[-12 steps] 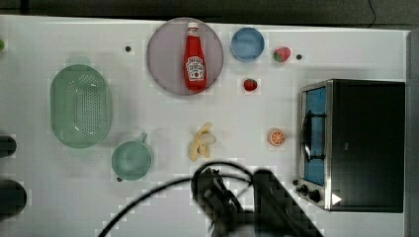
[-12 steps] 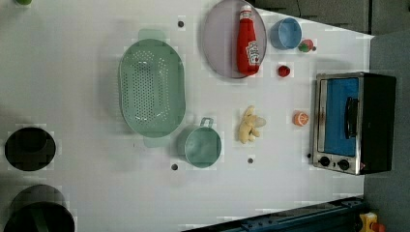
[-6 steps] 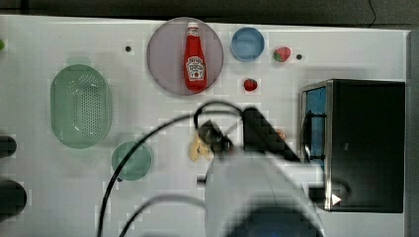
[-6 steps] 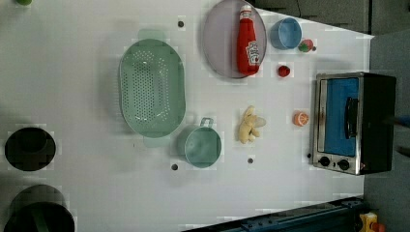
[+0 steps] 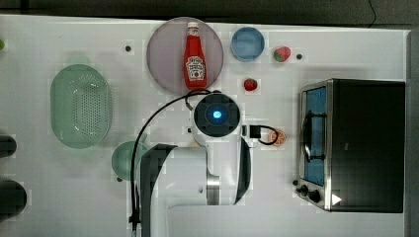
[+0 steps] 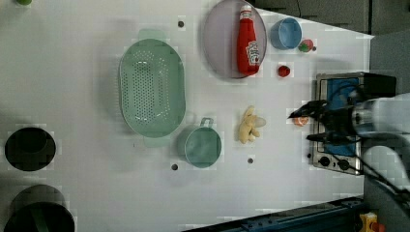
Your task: Pick banana from table and place on oven.
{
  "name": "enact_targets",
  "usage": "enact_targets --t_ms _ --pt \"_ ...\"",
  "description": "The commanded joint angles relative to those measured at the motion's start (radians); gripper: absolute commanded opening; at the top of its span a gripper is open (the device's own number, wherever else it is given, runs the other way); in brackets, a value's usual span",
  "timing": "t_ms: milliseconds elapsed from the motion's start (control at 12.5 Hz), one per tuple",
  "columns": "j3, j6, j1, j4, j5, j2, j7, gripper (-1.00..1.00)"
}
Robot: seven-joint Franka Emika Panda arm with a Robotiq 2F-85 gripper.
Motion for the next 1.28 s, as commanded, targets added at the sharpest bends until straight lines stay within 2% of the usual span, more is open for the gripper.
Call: enact_targets --t_ms 80,640,960,1040,1280 --pt "0.005 0.117 -0.011 -0.03 0.0 -0.002 -0.03 1.0" --pt "0.045 0.392 -0.008 -0.103 0.0 0.246 -0.03 1.0" --pt "0.056 0.48 -0.008 -0.112 0.0 0.318 -0.03 1.0" --pt "0.056 0.481 -0.008 -0.116 0.0 0.324 -0.03 0.93" --pt "0.057 0.498 -0.008 -0.12 0.0 0.326 -0.028 0.18"
